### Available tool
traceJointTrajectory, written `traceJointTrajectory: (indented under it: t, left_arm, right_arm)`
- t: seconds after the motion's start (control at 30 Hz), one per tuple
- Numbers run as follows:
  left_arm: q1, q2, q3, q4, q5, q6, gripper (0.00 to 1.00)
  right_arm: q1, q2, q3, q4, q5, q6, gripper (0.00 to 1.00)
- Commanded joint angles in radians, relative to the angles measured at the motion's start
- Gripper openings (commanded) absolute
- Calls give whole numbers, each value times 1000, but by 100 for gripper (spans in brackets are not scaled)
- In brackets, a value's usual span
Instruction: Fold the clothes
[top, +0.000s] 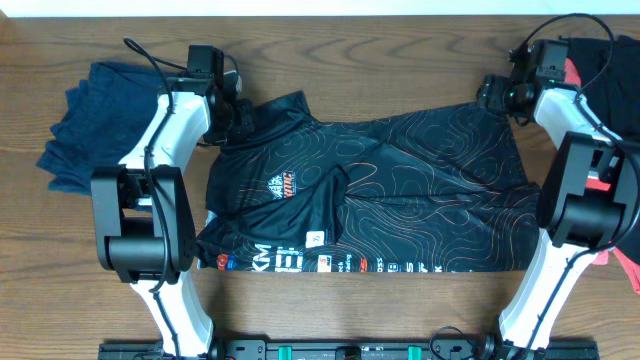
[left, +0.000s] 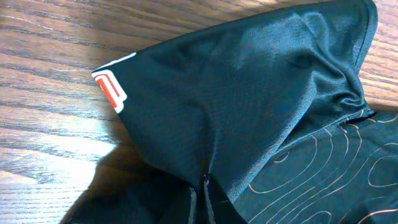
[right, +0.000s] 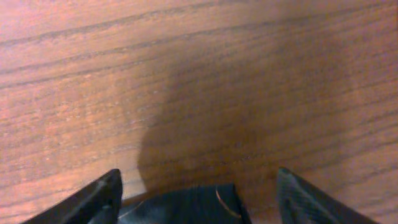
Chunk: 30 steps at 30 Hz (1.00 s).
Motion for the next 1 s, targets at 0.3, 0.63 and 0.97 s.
traceJointTrajectory:
  t: [0.3, 0.63, 0.97]
  left_arm:
    - [0, -6, 5, -5, 5, -13, 6]
    - [0, -6, 5, -10, 5, -13, 6]
    - [1, -13, 5, -19, 6, -13, 6]
  right_arm:
    - [11, 31, 15, 17, 41, 63, 31]
    - [11, 31, 15, -39, 113, 71, 1]
    - [11, 15, 16, -92, 134, 89, 1]
